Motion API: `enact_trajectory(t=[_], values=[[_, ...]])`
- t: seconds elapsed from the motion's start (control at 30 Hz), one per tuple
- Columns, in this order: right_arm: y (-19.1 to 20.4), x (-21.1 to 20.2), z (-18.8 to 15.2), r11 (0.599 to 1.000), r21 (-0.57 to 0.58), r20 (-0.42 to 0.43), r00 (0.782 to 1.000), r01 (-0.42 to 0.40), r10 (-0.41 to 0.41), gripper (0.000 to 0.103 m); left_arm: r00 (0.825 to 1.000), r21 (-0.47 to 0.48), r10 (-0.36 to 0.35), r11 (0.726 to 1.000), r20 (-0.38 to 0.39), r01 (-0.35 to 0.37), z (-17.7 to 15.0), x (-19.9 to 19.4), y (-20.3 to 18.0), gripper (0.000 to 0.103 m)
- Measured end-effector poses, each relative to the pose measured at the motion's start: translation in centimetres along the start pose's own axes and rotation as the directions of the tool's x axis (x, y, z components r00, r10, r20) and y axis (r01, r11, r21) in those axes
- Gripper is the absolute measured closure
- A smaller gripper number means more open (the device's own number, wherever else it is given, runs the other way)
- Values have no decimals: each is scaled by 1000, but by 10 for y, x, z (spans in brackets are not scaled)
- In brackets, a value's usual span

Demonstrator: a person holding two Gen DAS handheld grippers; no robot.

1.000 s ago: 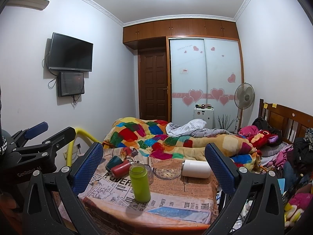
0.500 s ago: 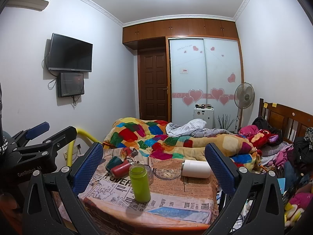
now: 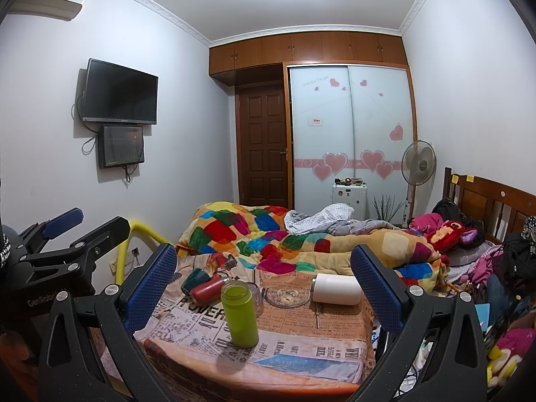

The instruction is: Flip cup upright

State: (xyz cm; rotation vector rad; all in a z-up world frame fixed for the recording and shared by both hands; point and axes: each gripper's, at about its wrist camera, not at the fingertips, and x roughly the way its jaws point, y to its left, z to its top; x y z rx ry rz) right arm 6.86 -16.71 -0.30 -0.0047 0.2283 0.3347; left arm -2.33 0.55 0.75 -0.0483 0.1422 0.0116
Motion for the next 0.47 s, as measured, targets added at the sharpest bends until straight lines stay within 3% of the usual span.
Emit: enact_trajectory(t=[0.47], values=[[2,2,-1,1000,-5,-7,1000,-2,2,0,1000,-25,7,1000,-6,-7,-3,2,10,0]])
